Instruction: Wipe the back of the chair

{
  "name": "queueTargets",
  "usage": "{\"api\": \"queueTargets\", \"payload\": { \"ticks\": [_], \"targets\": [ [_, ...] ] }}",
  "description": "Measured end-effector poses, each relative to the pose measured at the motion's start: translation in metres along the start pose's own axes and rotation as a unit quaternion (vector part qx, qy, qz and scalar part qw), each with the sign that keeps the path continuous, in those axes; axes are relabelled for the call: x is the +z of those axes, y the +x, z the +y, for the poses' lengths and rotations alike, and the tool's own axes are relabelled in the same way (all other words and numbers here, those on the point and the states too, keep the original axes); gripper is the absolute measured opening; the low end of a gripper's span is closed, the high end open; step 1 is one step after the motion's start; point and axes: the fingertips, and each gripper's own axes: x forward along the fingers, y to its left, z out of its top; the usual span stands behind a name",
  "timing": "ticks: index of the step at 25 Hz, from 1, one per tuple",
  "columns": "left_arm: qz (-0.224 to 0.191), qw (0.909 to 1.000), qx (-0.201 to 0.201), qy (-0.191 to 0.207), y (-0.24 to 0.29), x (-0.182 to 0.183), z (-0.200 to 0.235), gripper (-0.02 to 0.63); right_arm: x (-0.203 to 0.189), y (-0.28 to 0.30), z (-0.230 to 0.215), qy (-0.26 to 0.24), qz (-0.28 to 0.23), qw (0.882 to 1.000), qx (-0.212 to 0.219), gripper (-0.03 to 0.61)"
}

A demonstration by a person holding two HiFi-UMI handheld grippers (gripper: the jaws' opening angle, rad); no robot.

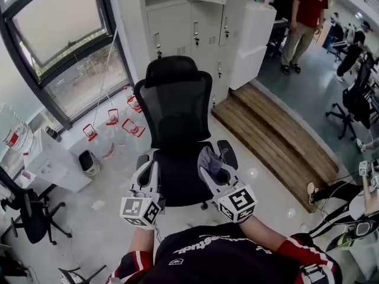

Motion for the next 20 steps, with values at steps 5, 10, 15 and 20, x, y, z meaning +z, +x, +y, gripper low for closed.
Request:
{"api": "queueTargets", "payload": {
  "ticks": [5, 10, 15, 20],
  "targets": [
    [0.001, 0.9999, -0.015, 0.007, 0.008, 0.002, -0.03, 0.026, 0.0, -0.018, -0.01, 0.002, -0.002, 1.0, -0.004, 0.072],
    [0.005, 0.9997, -0.022, 0.009, 0.013, -0.002, -0.045, 0.026, 0.006, -0.028, -0.015, -0.003, -0.011, 1.0, -0.005, 0.072],
    [0.002, 0.9996, -0.026, 0.012, 0.011, 0.002, -0.051, 0.026, 0.011, -0.033, -0.014, -0.001, -0.018, 1.0, -0.006, 0.072],
    [0.002, 0.9996, -0.025, 0.009, 0.007, 0.004, -0.053, 0.026, 0.012, -0.038, -0.01, -0.001, -0.018, 1.0, -0.005, 0.072]
  ]
}}
